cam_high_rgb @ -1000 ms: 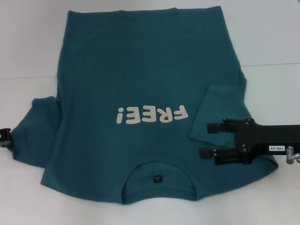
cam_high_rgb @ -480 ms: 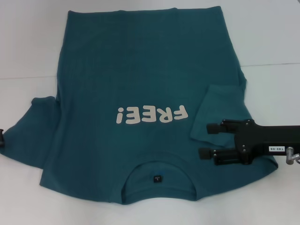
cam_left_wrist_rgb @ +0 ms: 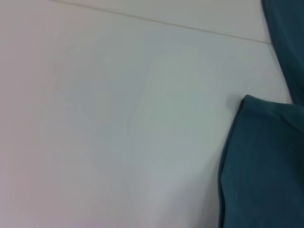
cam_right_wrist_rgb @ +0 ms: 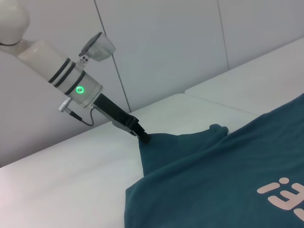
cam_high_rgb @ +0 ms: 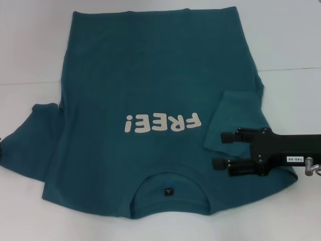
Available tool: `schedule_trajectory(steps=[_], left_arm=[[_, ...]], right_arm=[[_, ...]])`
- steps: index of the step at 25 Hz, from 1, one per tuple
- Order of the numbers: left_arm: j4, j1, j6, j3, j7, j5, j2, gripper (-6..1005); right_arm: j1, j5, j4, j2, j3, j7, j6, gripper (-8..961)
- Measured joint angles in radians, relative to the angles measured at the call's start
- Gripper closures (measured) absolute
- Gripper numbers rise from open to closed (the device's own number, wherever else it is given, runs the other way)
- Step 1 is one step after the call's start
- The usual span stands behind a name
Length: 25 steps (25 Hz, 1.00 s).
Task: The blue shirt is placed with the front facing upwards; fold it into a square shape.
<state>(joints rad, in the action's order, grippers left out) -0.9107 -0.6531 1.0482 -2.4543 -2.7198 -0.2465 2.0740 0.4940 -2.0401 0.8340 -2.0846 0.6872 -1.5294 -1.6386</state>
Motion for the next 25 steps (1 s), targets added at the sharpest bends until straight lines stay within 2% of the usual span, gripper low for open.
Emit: schedule_trajectory(steps=[25], left_arm=[[0.002,0.002,-0.122,-0.005,-0.026,0.052,-0.003,963]], right_arm=[[0.005,-0.002,-0.005,0.000,0.007,0.000,0.019,38]])
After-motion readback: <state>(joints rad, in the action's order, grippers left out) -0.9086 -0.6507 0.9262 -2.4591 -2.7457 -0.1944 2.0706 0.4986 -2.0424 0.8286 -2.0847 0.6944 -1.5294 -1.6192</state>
